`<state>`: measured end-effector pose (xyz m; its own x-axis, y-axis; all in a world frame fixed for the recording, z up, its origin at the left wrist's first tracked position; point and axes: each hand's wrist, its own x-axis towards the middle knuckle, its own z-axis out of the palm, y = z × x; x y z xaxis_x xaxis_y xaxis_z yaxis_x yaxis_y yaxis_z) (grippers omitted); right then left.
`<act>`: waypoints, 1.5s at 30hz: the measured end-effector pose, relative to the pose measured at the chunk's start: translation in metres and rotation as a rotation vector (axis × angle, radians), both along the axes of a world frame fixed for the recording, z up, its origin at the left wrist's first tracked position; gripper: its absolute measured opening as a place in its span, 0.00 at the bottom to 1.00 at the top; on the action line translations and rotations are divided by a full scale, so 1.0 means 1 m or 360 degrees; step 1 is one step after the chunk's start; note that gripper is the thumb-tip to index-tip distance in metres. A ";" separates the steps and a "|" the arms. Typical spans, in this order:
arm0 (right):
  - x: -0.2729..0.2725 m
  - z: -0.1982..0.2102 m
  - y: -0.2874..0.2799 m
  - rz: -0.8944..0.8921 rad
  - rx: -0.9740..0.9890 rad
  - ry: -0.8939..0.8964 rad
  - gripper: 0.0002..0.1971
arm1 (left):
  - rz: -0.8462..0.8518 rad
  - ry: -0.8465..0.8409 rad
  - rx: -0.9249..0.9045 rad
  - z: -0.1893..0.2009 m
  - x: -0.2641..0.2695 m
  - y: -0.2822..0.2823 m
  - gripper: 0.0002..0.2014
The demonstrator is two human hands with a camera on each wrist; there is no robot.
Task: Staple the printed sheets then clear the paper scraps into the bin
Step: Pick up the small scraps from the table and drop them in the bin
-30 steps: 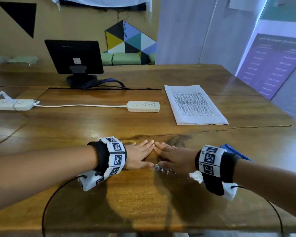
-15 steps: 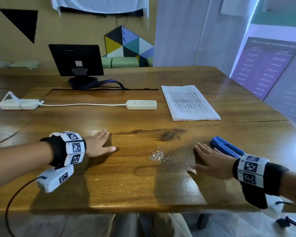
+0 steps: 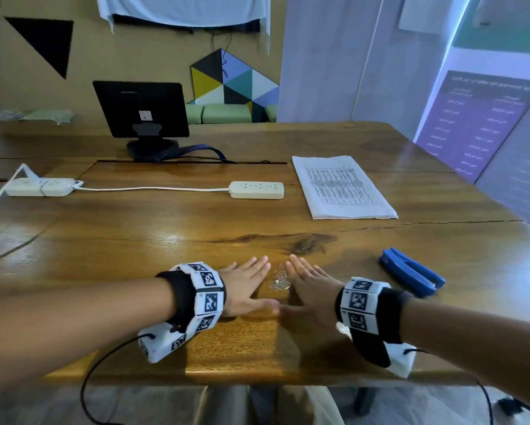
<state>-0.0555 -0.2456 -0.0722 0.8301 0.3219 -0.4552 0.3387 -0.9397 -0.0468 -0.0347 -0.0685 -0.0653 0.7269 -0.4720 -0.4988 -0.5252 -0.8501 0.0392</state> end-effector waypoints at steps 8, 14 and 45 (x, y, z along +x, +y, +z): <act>0.010 0.020 -0.041 -0.0080 -0.0043 0.0022 0.46 | 0.0159 0.0009 0.0038 0.019 0.008 0.017 0.45; 0.014 0.002 -0.026 -0.0123 -0.0022 -0.0034 0.56 | 0.0256 -0.0045 0.0077 -0.007 0.003 0.006 0.52; -0.046 0.002 -0.060 -0.0141 -0.0031 0.0037 0.63 | 0.0109 0.0091 0.0092 0.005 -0.051 -0.011 0.54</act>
